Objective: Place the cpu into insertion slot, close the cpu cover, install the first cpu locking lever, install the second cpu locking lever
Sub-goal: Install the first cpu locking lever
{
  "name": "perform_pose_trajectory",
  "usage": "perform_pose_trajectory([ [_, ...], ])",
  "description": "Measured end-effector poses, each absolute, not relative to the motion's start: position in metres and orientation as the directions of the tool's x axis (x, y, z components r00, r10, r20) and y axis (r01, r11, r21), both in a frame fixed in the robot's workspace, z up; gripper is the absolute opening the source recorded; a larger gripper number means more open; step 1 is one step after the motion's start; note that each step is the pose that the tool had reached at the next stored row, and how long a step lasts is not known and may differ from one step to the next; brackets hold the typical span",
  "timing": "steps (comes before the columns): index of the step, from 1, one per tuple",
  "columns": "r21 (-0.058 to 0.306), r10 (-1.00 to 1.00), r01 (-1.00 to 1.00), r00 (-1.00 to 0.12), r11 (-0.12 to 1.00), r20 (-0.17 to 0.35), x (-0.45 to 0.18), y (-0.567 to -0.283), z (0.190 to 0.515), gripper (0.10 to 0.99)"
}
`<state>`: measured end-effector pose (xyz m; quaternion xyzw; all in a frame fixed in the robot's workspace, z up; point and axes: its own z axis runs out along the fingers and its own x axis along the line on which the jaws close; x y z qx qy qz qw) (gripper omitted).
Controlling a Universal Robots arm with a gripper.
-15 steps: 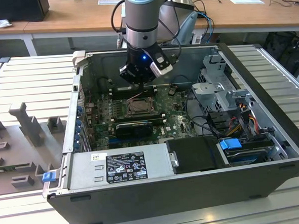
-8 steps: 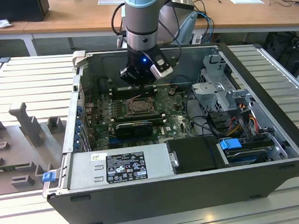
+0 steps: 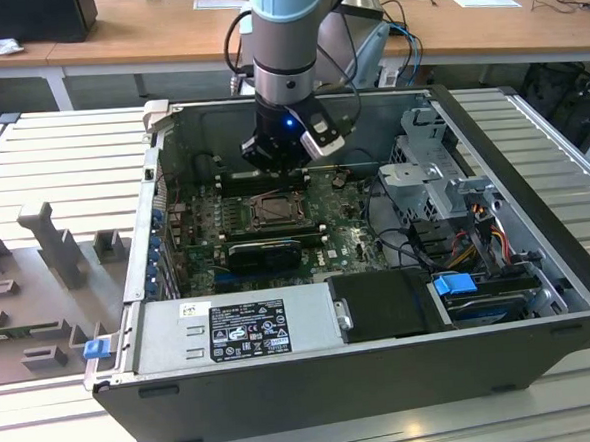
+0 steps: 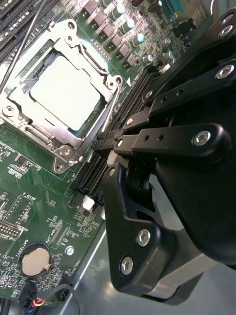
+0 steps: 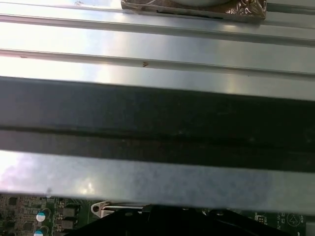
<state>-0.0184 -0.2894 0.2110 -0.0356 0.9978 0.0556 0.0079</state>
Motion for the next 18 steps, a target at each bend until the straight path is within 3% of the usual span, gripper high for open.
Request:
perform_pose_trajectory([
  [18, 0.100, -0.068, -0.070, -0.997, 0.993, -0.019, -0.0169, -0.2892, 0.2011, 0.106],
])
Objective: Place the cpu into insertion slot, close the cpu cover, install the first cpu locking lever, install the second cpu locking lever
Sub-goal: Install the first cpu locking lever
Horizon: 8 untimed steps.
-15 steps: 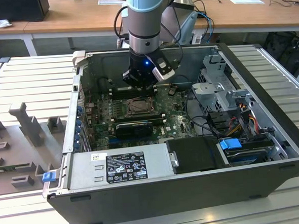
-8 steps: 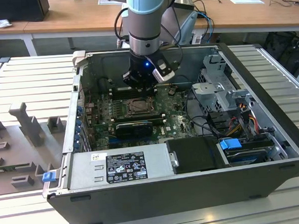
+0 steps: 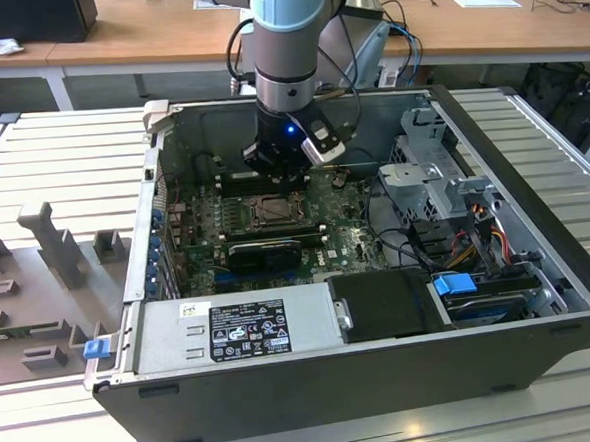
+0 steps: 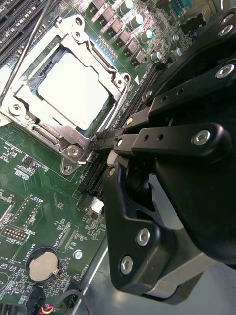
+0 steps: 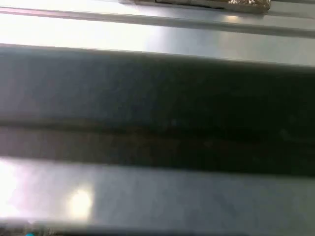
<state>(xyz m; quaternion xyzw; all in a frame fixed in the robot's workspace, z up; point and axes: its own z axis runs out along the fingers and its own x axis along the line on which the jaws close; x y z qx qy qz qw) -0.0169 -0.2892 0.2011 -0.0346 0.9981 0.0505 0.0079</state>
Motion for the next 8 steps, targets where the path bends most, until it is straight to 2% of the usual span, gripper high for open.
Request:
perform_pose_trajectory([
  [8, 0.099, -0.068, -0.070, -0.997, 0.993, -0.019, -0.0169, -0.2894, 0.2057, 0.106],
])
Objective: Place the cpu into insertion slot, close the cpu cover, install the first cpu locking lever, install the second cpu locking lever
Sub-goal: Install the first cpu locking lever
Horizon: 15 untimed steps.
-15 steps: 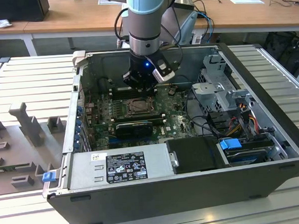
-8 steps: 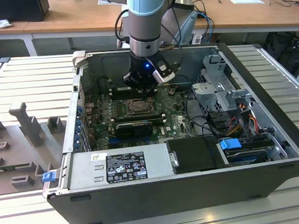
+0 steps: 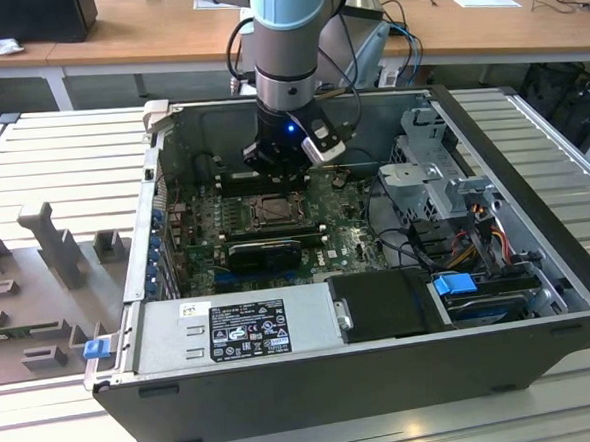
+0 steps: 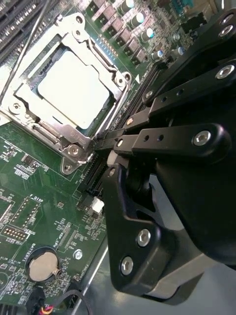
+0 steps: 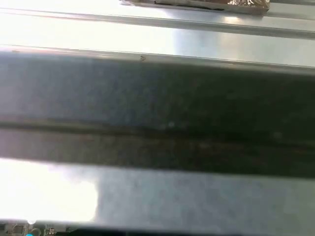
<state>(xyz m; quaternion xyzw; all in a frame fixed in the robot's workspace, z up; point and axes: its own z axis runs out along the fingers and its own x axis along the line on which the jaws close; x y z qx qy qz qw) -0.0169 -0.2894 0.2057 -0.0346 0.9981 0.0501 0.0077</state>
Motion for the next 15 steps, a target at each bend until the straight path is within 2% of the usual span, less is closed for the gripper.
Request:
perform_pose_trajectory([
  [15, 0.100, -0.068, -0.070, -0.997, 0.993, -0.019, -0.0169, -0.2937, 0.2060, 0.106],
])
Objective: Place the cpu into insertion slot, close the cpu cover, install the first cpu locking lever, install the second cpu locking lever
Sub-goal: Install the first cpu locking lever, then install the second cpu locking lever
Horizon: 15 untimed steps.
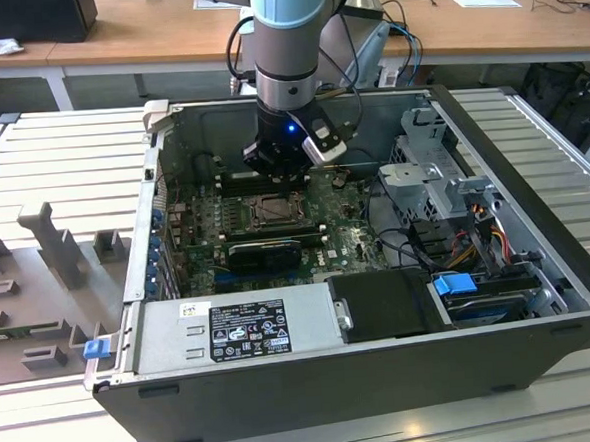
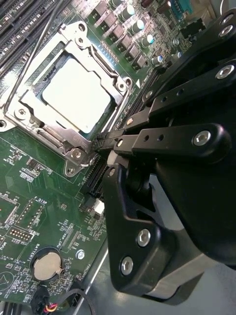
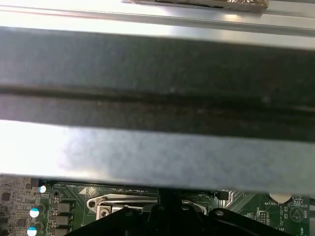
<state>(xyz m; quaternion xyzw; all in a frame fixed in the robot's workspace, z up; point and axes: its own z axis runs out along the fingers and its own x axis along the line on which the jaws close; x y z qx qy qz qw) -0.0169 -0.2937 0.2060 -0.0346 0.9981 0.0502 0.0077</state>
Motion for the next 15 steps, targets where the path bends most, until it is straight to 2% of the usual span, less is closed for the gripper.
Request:
perform_pose_trajectory([
  [15, 0.099, -0.068, -0.070, -0.997, 0.993, -0.019, -0.0169, -0.2949, 0.2072, 0.106],
])
